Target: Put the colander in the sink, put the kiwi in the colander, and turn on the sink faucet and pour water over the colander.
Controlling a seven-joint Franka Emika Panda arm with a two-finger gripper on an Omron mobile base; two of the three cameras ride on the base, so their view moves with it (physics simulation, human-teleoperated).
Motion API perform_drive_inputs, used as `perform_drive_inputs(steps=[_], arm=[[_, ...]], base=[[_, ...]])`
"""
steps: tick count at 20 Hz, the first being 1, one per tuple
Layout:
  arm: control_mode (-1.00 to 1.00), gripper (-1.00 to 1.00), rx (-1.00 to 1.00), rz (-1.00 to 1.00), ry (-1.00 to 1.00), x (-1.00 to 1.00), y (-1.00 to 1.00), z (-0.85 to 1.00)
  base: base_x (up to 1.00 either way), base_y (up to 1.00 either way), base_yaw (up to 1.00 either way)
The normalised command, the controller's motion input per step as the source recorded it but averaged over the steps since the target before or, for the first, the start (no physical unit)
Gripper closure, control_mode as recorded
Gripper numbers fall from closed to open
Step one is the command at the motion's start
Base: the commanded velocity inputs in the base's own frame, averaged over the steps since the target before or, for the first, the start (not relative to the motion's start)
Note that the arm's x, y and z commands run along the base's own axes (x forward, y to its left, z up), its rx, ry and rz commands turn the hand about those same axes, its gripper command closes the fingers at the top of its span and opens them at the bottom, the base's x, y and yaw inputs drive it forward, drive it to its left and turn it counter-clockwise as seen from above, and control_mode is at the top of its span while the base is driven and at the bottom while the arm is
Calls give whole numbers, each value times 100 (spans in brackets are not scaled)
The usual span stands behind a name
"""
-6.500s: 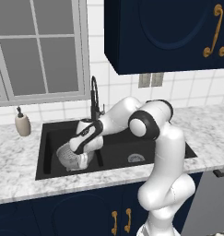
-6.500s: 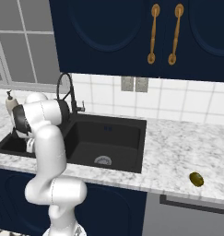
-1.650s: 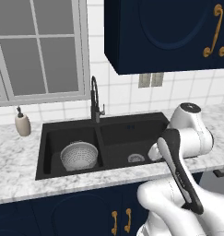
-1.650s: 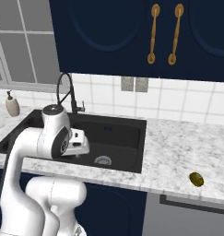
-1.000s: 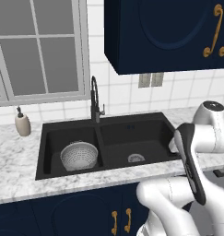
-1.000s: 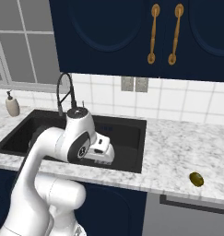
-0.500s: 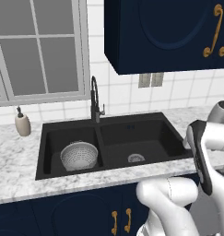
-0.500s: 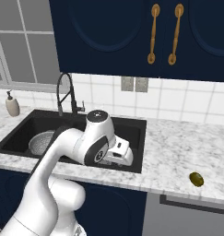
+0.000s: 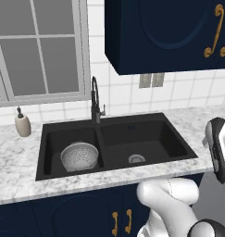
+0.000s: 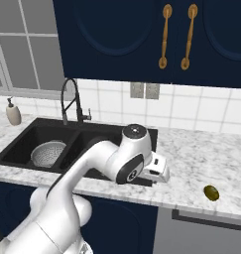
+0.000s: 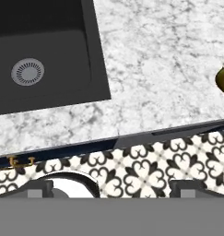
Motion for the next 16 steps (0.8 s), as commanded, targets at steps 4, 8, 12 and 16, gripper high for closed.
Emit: perform_drive_inputs(steps=[4, 8, 12, 16], arm=[[-100, -100, 0, 0, 0, 3, -82, 0], [-100, -100, 0, 0, 0, 2, -74, 0], [-100, -100, 0, 1, 0, 0, -67, 0], [-100, -100, 0, 0, 0, 2, -53, 0]], base=[[0, 0, 0], [0, 0, 0], [0, 0, 0], [0, 0, 0]])
